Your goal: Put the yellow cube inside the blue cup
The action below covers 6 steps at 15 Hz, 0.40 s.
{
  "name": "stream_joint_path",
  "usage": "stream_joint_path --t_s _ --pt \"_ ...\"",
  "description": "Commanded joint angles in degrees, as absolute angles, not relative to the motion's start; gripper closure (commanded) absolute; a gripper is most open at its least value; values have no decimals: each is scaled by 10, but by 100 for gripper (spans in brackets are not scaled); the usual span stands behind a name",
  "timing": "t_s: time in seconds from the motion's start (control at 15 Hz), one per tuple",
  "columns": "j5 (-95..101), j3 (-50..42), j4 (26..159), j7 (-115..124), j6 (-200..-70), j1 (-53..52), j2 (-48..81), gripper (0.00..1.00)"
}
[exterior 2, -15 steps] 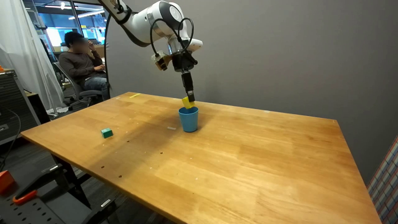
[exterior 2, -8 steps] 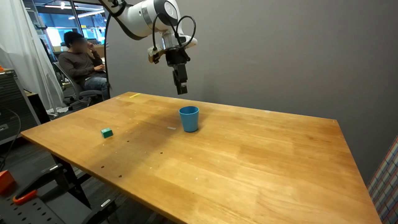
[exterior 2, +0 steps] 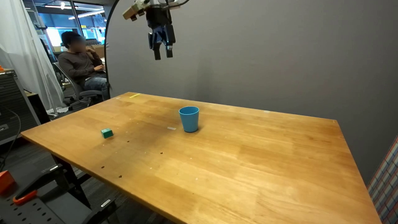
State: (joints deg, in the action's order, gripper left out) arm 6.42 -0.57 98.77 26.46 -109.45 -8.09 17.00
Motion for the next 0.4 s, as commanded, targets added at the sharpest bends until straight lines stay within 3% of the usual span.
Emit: stream_joint_path --t_s 0.0,0.33 --pt "18 14 1021 139 -1058 -58 90 0" --pt "30 10 1002 162 -1056 -65 108 0"
